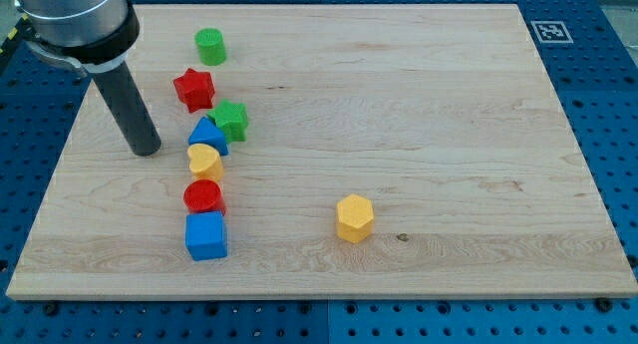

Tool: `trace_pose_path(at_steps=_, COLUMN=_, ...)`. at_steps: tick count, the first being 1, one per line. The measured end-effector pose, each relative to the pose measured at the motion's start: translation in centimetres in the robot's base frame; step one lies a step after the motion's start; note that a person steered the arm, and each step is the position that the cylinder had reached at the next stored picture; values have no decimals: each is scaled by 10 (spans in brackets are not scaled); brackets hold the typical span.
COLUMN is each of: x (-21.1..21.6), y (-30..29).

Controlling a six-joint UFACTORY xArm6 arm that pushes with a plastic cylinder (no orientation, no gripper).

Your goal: Move the blue triangle toward the yellow hexagon

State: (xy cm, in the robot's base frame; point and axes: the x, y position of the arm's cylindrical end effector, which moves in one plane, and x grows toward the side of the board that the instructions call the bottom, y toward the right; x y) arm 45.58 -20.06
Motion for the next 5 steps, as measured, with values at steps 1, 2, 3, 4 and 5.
trace_pose_path(at_steps=1, x=-11, y=15)
trace_pose_path(at_steps=2, x=-7, y=37)
trace_pose_path(at_steps=3, x=-5, y=72)
trace_pose_path(at_steps=4, x=-5, y=107)
trace_pose_path(at_steps=5, x=10, y=123)
